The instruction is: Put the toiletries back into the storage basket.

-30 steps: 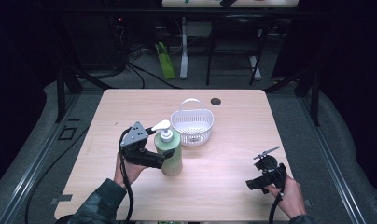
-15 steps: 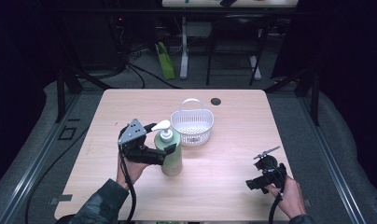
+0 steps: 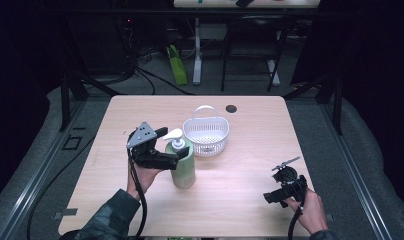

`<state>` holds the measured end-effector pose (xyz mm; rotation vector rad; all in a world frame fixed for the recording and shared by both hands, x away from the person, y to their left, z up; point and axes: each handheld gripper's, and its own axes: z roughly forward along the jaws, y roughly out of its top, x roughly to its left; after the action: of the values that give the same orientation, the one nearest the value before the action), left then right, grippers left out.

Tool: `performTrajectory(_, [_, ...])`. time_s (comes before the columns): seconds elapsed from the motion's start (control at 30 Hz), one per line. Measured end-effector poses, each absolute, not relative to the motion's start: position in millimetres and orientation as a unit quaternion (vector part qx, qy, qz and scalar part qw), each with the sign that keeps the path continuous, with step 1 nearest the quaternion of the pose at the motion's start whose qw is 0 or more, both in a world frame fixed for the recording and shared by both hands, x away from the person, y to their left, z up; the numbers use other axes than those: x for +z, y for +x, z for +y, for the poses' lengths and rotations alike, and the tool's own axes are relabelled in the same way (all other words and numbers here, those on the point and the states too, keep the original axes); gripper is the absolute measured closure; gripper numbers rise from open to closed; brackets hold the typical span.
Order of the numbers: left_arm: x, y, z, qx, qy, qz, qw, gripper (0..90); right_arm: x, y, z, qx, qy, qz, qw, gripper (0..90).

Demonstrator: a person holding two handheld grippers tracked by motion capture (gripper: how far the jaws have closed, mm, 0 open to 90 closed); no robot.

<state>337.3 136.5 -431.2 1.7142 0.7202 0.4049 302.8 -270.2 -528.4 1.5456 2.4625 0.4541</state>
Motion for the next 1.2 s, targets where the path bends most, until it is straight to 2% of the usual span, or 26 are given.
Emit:
performTrajectory(0.07, [-430.9, 337.2, 136.3, 0.177, 0.73, 0.309, 0.583, 1.1, -528.4, 302.7, -270.2, 0.153, 0.523, 0.832, 0.099, 6.6])
performTrajectory(0.2, [-429.0, 336.2, 136.2, 0.183, 0.727, 0.299, 0.59, 13.8, -528.1, 302.5, -270.1, 0.154, 0.524, 0.832, 0.101, 6.7])
performTrajectory(0.27, [-428.8, 335.5, 134.8, 0.193, 0.726, 0.304, 0.586, 17.3, -528.5, 302.7, -270.0, 0.154, 0.523, 0.832, 0.1, 6.9])
performTrajectory(0.37, [-428.7, 335.4, 133.8, 0.197, 0.721, 0.299, 0.593, 29.7, -528.3, 302.4, -269.9, 0.154, 0.524, 0.832, 0.1, 6.9])
performTrajectory(0.6, [-428.8, 334.4, 133.8, 0.202, 0.713, 0.299, 0.601, 46.2, -528.1, 302.5, -270.1, 0.153, 0.521, 0.833, 0.102, 6.9])
performTrajectory(1.07, [-431.0, 333.2, 134.2, 0.202, 0.709, 0.288, 0.612, 66.2, -528.6, 302.6, -270.6, 0.155, 0.524, 0.832, 0.099, 7.1])
performTrajectory(1.2, [-430.7, 332.5, 135.0, 0.202, 0.71, 0.287, 0.611, 66.7, -527.9, 302.4, -270.1, 0.154, 0.52, 0.833, 0.105, 7.1])
